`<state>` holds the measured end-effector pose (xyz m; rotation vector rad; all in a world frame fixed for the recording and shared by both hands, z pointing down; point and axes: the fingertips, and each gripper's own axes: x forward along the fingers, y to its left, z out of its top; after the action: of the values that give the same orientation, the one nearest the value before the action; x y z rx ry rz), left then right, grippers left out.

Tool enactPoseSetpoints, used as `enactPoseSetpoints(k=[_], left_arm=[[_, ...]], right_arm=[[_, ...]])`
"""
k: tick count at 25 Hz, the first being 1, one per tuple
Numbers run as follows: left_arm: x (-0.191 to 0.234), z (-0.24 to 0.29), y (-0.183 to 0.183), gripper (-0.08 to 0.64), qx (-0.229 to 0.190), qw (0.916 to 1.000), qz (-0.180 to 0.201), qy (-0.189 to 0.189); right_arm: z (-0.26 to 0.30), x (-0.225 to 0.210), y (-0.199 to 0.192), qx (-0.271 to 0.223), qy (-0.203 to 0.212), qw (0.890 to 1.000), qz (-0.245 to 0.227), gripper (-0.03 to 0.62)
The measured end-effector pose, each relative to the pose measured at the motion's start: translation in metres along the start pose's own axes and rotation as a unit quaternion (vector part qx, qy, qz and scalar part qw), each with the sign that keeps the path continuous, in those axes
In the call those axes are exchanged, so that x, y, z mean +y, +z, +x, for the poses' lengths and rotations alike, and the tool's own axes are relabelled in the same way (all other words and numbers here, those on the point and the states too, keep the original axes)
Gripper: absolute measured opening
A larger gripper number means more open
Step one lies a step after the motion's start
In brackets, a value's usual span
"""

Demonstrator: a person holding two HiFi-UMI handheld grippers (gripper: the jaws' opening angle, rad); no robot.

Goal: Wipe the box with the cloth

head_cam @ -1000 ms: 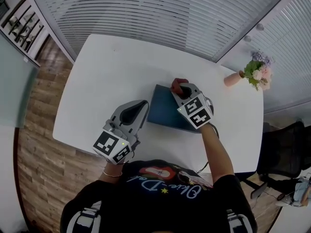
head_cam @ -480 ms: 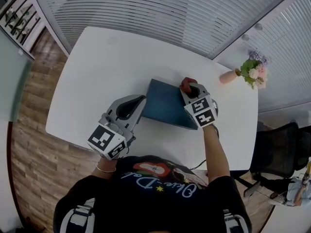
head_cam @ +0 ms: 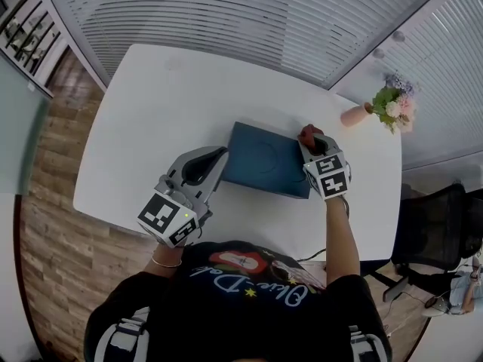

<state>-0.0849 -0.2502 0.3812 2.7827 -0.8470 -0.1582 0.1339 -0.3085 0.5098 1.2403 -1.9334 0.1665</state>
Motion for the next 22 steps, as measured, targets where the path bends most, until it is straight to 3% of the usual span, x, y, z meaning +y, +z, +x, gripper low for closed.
enactPoseSetpoints(k=[7,12,17,22], left_arm=[[-0.003,0.001,-0.001,0.005,-0.002,1.0,-0.001,-0.004],[-0.004,-0.001,-0.001,0.005,-0.003,1.0,-0.001,-0.002],[-0.006,-0.001,-0.001,0.005,-0.004,1.0,0.0,-0.004],[-0.01,0.0,-0.002,0.005,-0.004,1.0,0.0,-0.008]], right_arm=[[-0.008,-0.021,-0.02,-0.004,-0.031,0.998,0.045,0.043],[-0.028,-0.044,-0.015,-0.032,-0.082,0.993,0.078,0.043],[-0.059,-0.052,0.029,-0.106,-0.13,0.984,0.054,0.043],[-0.07,-0.02,0.094,-0.195,-0.101,0.975,0.026,0.043]])
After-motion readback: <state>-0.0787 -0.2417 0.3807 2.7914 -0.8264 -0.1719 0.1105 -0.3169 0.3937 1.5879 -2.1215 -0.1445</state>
